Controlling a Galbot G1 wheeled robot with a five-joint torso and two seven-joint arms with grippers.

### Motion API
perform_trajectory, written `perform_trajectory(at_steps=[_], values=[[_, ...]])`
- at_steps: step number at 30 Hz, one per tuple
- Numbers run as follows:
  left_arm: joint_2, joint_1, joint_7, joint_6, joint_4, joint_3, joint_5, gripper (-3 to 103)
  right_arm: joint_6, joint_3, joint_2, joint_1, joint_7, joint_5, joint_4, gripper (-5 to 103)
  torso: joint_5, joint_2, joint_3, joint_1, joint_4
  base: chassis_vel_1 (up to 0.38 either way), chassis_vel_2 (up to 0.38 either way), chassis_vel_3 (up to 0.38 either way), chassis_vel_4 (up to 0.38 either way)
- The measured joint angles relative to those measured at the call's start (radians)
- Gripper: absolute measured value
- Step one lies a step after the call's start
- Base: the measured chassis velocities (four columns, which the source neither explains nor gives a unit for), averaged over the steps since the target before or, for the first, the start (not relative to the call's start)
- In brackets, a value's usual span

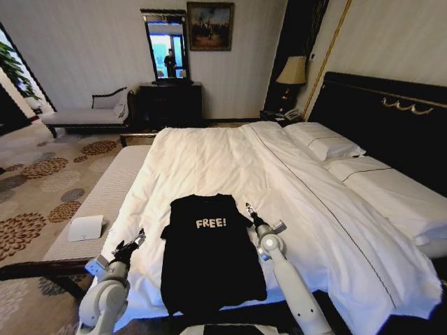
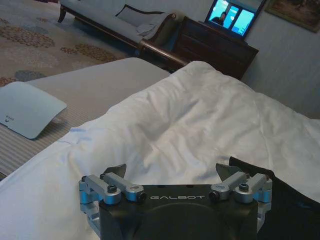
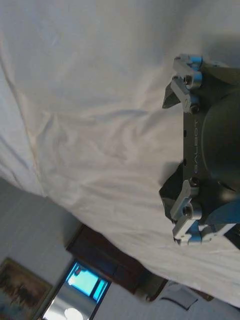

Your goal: Fold the clothes on the bed.

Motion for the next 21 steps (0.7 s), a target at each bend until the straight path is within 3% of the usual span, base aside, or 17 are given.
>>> perform_trajectory(at_steps=[21], values=[[0.014,0.003,-0.003,0.003,-0.006,-0.012,-0.006,100,-0.068,-0.051,0.001,-0.06,0.052,0.052,0.12,100,-0.0001,0.0,0.0,0.0,0.0,0.0,0.0,0.0,0.0]])
